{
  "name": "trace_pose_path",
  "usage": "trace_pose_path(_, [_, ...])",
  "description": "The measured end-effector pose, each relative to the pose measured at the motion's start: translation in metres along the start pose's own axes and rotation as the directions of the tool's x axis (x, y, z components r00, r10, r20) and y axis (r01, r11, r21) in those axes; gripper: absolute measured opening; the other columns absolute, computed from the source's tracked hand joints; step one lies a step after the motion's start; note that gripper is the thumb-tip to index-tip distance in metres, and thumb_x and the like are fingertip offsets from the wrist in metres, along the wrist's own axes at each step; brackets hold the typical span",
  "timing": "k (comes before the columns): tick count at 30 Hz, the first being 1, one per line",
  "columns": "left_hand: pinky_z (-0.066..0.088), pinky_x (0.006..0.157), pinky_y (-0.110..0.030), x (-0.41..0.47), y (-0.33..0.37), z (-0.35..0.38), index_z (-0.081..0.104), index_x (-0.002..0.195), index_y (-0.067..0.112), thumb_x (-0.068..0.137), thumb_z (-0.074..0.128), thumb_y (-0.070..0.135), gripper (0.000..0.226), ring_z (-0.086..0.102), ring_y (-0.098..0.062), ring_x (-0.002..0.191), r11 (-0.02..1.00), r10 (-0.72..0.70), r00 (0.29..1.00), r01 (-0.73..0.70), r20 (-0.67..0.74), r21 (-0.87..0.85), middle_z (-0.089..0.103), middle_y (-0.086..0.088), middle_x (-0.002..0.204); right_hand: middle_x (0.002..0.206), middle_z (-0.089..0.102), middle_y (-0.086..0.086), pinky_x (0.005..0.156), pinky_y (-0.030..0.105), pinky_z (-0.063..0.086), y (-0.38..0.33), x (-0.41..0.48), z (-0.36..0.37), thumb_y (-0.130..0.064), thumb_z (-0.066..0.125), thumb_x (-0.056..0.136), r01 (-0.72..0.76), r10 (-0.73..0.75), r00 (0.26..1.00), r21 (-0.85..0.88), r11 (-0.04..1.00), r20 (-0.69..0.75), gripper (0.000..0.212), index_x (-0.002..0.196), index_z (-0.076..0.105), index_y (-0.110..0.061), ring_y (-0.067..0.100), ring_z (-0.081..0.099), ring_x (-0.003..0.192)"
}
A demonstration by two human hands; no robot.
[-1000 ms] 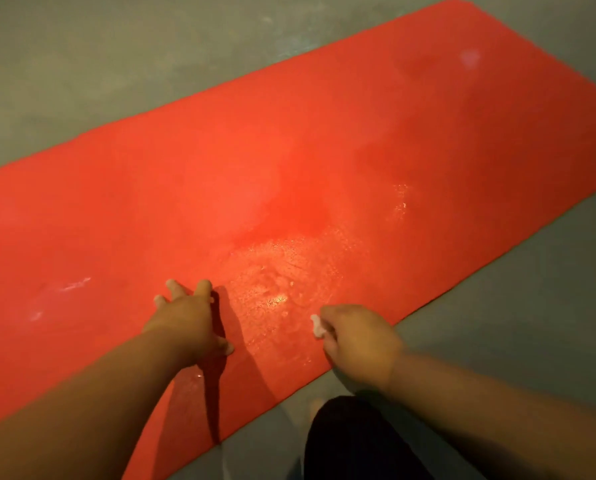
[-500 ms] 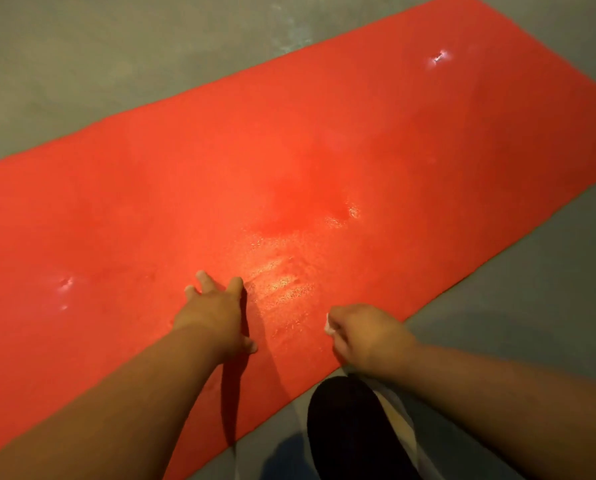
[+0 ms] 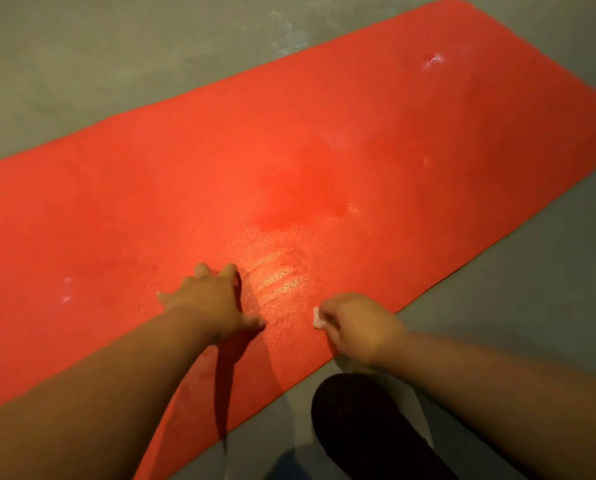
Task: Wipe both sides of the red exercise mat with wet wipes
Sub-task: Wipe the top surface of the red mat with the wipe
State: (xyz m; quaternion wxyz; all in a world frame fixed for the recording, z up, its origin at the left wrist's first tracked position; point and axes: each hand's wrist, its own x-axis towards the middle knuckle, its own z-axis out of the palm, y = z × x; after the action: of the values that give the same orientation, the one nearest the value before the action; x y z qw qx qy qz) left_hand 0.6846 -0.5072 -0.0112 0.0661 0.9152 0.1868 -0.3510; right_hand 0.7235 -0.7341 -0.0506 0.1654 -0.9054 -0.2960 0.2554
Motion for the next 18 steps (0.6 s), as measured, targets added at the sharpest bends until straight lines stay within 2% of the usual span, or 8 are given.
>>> trace_pose_path(2, [0.031,0.1,-0.069,0.007,0.005,-0.005,0.026,0.139,0.033,0.059,0.067,0.078,0.1,0.033,-0.032,0.132,1.0,0.023,0.997,-0.022,-0.069,0.018,0.03,-0.009,0.139,0.093,0.061,0.0,0.07,0.026,0.04,0.013,0.006,-0.008,-0.02,0.051,0.091,0.015,-0.014,0.999,-0.014,1.0,0.032,0.01,0.09,0.061,-0.019,0.019,0.056,0.088])
trace_pose_path(4, [0.024,0.102,-0.073,0.015,0.012,-0.006,0.012,0.146,0.036,0.061,0.068,0.075,0.11,0.006,-0.031,0.146,0.99,0.133,0.988,-0.128,-0.076,0.065,0.002,-0.007,0.157,0.082,0.062,0.003,0.061,0.029,0.039,0.054,0.022,-0.033,-0.027,0.058,0.091,-0.202,0.206,0.97,0.04,0.978,-0.133,0.013,0.086,0.061,-0.016,0.024,0.059,0.079])
trace_pose_path(6, [0.021,0.103,-0.073,0.026,0.019,-0.009,-0.002,0.149,0.038,0.063,0.07,0.072,0.117,-0.016,-0.032,0.146,0.978,0.194,0.98,-0.19,-0.044,0.086,-0.025,-0.004,0.157,0.078,0.064,0.009,0.059,0.028,0.033,0.096,0.033,-0.069,-0.029,0.062,0.089,-0.435,0.44,0.835,0.094,0.896,-0.329,0.017,0.08,0.058,-0.015,0.029,0.061,0.078])
trace_pose_path(8, [0.021,0.102,-0.073,0.041,0.026,-0.015,-0.01,0.149,0.039,0.063,0.071,0.071,0.122,-0.022,-0.035,0.144,0.978,0.194,0.981,-0.19,-0.032,0.09,-0.032,-0.004,0.154,0.086,0.067,0.015,0.064,0.029,0.034,0.112,0.043,-0.084,-0.025,0.061,0.089,-0.505,0.514,0.757,0.138,0.852,-0.403,0.013,0.081,0.057,-0.015,0.033,0.062,0.086])
trace_pose_path(10, [0.021,0.102,-0.074,0.056,0.031,-0.021,-0.014,0.149,0.038,0.062,0.071,0.072,0.126,-0.022,-0.036,0.143,0.977,0.193,0.981,-0.191,-0.013,0.094,-0.032,-0.006,0.154,0.09,0.068,0.015,0.068,0.031,0.038,0.097,0.051,-0.068,-0.022,0.058,0.091,-0.457,0.45,0.8,0.082,0.886,-0.396,0.011,0.086,0.061,-0.014,0.033,0.062,0.088])
trace_pose_path(12, [0.022,0.101,-0.075,0.067,0.032,-0.02,-0.017,0.149,0.034,0.061,0.07,0.073,0.129,-0.024,-0.038,0.142,0.972,0.203,0.978,-0.206,0.039,0.112,-0.033,-0.009,0.153,0.085,0.068,0.008,0.069,0.03,0.039,0.061,0.049,-0.041,-0.02,0.059,0.089,-0.241,0.248,0.895,0.066,0.968,-0.371,0.009,0.085,0.064,-0.015,0.029,0.062,0.082])
trace_pose_path(15, [0.024,0.1,-0.075,0.068,0.032,-0.022,-0.018,0.149,0.031,0.061,0.071,0.072,0.132,-0.024,-0.041,0.141,0.967,0.194,0.977,-0.205,0.086,0.149,-0.035,-0.012,0.151,0.08,0.067,0.004,0.072,0.029,0.044,0.017,0.038,-0.015,-0.024,0.057,0.084,0.126,-0.117,0.982,0.05,0.991,-0.145,0.012,0.083,0.066,-0.016,0.026,0.063,0.077])
trace_pose_path(18, [0.03,0.1,-0.071,0.071,0.035,-0.023,-0.016,0.149,0.029,0.059,0.073,0.071,0.133,-0.019,-0.043,0.142,0.965,0.192,0.978,-0.203,0.083,0.167,-0.031,-0.015,0.153,0.077,0.065,0.005,0.069,0.034,0.048,0.04,0.054,-0.03,-0.037,0.057,0.09,0.085,-0.08,0.987,0.033,0.996,-0.138,0.025,0.08,0.065,-0.016,0.027,0.061,0.076])
